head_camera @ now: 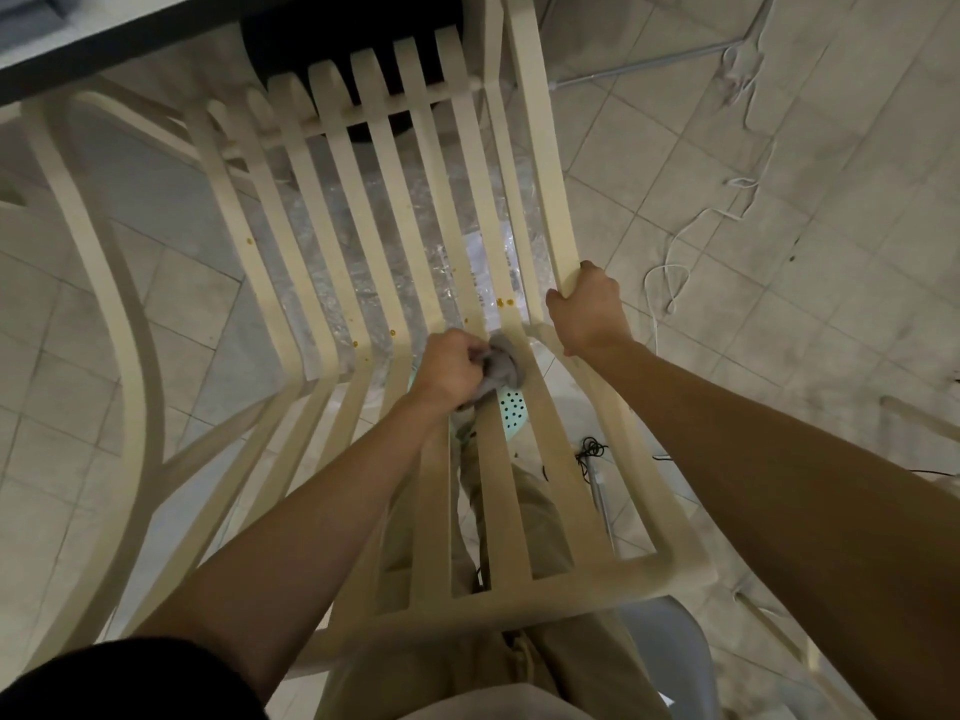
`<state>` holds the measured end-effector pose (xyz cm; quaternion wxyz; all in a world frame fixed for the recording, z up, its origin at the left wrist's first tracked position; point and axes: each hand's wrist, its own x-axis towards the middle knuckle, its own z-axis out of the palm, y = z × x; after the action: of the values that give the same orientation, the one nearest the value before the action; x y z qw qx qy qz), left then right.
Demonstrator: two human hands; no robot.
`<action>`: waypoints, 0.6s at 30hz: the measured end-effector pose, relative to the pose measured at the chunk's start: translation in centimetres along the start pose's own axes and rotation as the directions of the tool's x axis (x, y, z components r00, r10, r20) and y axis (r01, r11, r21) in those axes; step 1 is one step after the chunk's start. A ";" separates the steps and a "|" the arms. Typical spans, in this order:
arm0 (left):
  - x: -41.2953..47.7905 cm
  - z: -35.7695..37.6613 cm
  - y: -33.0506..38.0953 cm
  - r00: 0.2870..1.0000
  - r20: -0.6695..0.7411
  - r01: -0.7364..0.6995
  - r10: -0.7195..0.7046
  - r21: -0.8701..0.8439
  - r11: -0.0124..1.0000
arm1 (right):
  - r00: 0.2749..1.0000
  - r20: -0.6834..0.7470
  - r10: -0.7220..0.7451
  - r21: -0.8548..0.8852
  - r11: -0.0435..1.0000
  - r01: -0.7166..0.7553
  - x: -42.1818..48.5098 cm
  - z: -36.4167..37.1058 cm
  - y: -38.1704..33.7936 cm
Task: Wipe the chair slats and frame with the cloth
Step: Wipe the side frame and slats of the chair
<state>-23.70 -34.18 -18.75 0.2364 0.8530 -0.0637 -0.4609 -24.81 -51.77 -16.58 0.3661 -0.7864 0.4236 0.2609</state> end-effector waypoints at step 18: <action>-8.7 -0.7 4.1 0.909 0.230 -0.350 0.347 -0.032 0.936 | 1.000 0.008 0.013 -0.003 1.000 -0.013 0.1 0.1 0.1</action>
<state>-27.61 -34.73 -9.92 0.3014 0.7693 -0.2443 -0.5076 -24.88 -51.80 -16.78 0.3649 -0.7833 0.4268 0.2668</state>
